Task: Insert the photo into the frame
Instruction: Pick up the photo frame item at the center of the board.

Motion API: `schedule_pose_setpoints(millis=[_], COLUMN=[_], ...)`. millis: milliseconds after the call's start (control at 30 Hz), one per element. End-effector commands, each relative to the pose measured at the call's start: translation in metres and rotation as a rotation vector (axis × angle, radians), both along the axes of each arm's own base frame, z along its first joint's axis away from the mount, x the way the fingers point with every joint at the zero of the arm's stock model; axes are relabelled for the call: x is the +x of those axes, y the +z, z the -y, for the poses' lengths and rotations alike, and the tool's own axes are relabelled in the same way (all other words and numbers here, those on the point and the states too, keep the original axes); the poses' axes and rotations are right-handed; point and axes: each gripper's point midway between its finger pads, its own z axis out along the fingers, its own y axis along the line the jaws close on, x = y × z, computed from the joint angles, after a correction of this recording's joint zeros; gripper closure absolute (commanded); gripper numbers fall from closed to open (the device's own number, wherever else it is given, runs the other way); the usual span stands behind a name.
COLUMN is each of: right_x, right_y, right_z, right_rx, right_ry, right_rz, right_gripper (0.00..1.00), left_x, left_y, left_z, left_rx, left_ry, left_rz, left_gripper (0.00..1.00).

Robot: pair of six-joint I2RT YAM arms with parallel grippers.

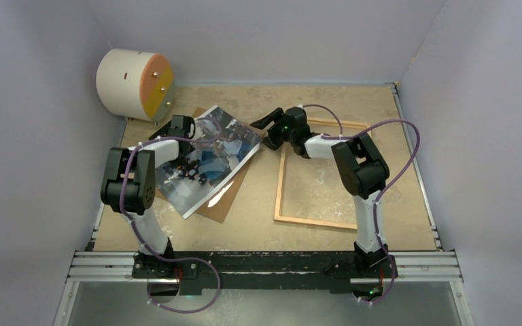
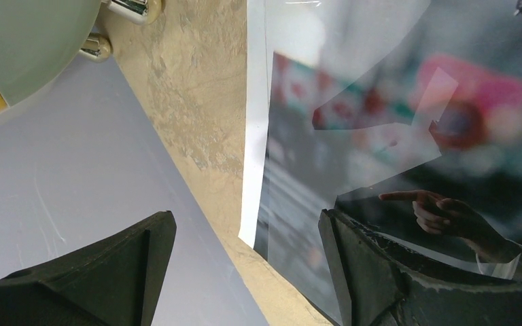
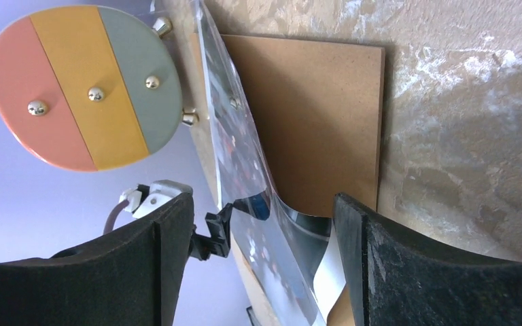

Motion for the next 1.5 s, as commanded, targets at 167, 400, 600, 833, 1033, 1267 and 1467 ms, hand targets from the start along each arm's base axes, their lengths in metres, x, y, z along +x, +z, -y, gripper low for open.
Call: schedule_pose_setpoints(millis=[167, 400, 600, 833, 1033, 1267, 1467], right_x=[0.019, 0.028, 0.03, 0.03, 0.04, 0.038, 0.037], right_y=[0.039, 0.049, 0.041, 0.026, 0.022, 0.014, 0.021], right_z=[0.001, 0.0, -0.003, 0.006, -0.002, -0.013, -0.016], right_rx=[0.039, 0.023, 0.037, -0.002, 0.01, 0.021, 0.018], right_ry=[0.028, 0.055, 0.084, 0.068, 0.079, 0.113, 0.124], right_rz=[0.127, 0.172, 0.159, 0.137, 0.149, 0.152, 0.169], right_gripper=[0.28, 0.34, 0.38, 0.41, 0.46, 0.58, 0.77], left_x=[-0.053, -0.055, -0.056, -0.056, -0.056, -0.056, -0.052], left_y=[-0.057, -0.058, -0.057, -0.056, -0.055, -0.054, -0.049], left_z=[0.012, 0.011, 0.011, 0.011, 0.012, 0.016, 0.019], left_rx=[-0.079, -0.073, -0.067, -0.065, -0.074, -0.096, -0.113], left_ry=[-0.035, -0.042, -0.046, -0.049, -0.05, -0.057, -0.059], left_rz=[-0.273, -0.285, -0.291, -0.293, -0.296, -0.305, -0.305], left_gripper=[0.17, 0.17, 0.17, 0.17, 0.17, 0.17, 0.18])
